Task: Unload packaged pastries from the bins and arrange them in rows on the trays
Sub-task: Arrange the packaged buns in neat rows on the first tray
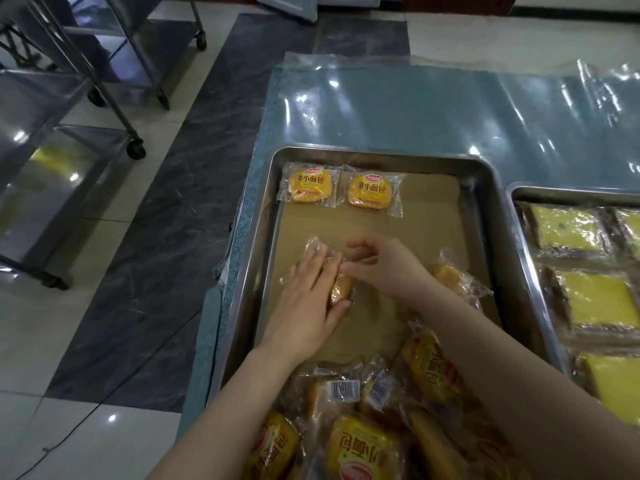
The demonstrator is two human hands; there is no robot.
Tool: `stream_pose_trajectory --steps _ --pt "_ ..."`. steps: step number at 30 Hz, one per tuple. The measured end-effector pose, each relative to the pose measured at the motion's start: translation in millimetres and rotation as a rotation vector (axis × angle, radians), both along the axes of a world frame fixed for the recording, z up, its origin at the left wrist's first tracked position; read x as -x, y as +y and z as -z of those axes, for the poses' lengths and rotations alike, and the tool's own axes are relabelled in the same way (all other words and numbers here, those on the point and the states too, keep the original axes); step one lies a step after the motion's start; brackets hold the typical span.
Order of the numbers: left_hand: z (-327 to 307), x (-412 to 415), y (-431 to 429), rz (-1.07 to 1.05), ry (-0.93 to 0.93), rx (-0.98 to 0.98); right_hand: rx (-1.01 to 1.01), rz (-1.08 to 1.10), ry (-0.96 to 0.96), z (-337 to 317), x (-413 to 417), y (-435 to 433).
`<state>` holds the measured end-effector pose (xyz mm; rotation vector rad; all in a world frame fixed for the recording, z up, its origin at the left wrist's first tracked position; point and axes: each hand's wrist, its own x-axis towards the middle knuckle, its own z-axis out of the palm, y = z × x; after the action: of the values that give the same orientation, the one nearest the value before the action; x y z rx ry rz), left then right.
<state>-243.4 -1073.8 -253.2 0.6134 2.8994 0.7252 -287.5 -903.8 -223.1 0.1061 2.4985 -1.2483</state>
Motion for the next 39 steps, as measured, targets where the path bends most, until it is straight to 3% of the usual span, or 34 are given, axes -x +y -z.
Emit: stream_pose_trajectory --steps 3,13,20,24,31,36,39 --pt "11 0 -2 0.007 -0.003 0.061 -0.02 0.125 -0.068 -1 3 12" --pt "22 -6 0 -0.046 0.07 0.117 0.242 0.287 -0.245 0 -6 10" --pt "22 -7 0 -0.065 0.097 0.138 0.109 0.269 -0.107 8 -11 0" --pt "23 -8 3 -0.091 0.102 0.153 -0.021 0.273 -0.095 5 -14 2" --pt "24 -11 5 -0.217 0.077 0.177 -0.062 0.273 -0.089 1 -22 -2" --pt "24 -7 1 -0.272 0.024 0.014 -0.2 0.35 0.084 1 -19 4" --pt "29 -6 2 -0.277 0.051 0.079 -0.385 0.316 0.306 2 -15 10"
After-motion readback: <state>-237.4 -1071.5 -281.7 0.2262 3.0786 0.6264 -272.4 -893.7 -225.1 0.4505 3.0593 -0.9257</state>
